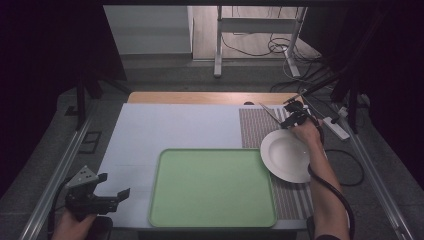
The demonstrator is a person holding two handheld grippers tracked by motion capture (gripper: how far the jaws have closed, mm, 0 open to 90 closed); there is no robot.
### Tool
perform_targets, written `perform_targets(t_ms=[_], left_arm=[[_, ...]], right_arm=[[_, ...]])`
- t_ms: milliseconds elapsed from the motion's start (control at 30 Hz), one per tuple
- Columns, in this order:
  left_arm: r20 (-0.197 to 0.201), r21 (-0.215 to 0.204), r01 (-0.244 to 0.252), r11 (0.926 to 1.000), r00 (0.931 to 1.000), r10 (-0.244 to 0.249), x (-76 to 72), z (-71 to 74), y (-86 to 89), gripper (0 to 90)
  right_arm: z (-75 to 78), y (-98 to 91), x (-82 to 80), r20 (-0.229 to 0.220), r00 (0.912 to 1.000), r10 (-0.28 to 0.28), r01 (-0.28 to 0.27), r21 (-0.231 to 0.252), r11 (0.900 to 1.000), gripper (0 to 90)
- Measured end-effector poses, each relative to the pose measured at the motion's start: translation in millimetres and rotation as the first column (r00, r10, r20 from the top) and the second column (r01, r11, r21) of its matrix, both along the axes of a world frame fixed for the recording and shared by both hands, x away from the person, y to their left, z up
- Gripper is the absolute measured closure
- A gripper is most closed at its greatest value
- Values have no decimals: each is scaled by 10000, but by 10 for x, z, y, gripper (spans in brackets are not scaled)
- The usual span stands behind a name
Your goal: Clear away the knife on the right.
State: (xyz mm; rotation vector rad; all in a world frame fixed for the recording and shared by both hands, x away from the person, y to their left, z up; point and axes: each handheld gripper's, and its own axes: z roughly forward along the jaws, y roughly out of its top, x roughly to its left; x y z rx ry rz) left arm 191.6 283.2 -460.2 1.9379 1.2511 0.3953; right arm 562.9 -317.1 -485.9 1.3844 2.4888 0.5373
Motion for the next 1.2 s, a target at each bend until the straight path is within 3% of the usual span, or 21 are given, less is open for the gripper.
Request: perform_targets(t_ms=[500,867,1200], left_arm=[[5,10,-9,10000,10000,9,0,1,-1,27],[12,27,-1,10000,10000,1,0,1,-3,27],[11,45,-11,10000,10000,11,0,2,-5,27]], right_arm=[[116,-256,-14,467,9974,-557,552,115,9984,800],[228,-535,-81,800,9896,-1192,1157,474,9922,801],[375,-581,-176,985,9854,-1392,1305,894,9874,801]])
